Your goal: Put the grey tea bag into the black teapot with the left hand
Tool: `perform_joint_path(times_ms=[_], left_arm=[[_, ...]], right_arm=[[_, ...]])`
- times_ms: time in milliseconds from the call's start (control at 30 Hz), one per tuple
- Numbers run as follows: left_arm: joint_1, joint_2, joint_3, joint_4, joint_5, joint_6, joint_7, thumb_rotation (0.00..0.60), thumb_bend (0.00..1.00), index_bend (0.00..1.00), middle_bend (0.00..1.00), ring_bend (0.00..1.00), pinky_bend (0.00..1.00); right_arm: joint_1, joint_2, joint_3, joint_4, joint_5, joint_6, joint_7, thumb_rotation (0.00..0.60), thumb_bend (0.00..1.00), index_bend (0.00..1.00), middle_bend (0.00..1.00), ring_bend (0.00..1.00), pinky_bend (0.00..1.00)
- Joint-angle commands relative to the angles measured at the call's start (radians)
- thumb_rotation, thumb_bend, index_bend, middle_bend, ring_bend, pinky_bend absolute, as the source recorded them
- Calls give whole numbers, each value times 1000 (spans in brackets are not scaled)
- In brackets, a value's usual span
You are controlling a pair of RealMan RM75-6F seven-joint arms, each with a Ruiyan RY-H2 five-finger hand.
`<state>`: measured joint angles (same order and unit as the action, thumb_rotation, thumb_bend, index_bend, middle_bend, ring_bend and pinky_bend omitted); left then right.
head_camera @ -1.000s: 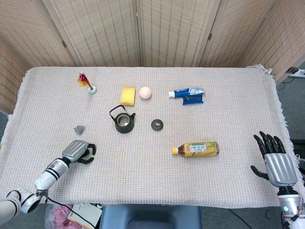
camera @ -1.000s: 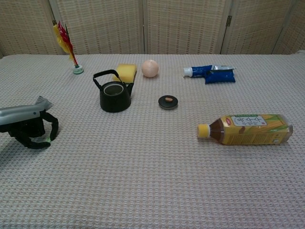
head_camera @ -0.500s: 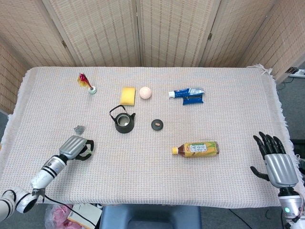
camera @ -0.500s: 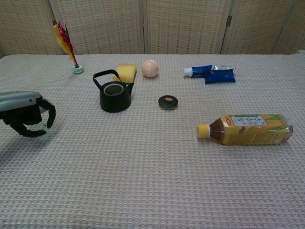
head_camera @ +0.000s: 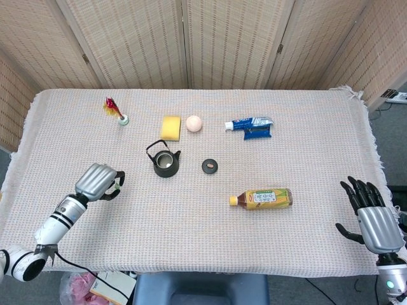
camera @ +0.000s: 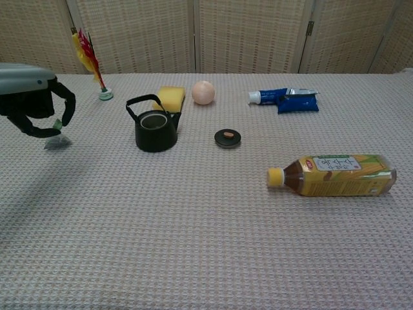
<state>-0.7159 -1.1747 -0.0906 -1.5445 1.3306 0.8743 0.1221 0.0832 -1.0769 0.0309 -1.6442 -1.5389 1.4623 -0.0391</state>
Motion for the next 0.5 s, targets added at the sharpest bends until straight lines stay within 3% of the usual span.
perform_joint_path(times_ms=[33,500], left_arm=[[-42,60,-49,-89,-81,-22,105,600,394,557,1000,951,1000],[-193,133,-123,-212,-297,-82,341,600,394,557,1000,951,1000]], right_arm=[[-1,5,1,1,0,1,11,600,131,0,0,0,0],[2,22,16,7,36,-15,60,600,132,0,0,0,0]])
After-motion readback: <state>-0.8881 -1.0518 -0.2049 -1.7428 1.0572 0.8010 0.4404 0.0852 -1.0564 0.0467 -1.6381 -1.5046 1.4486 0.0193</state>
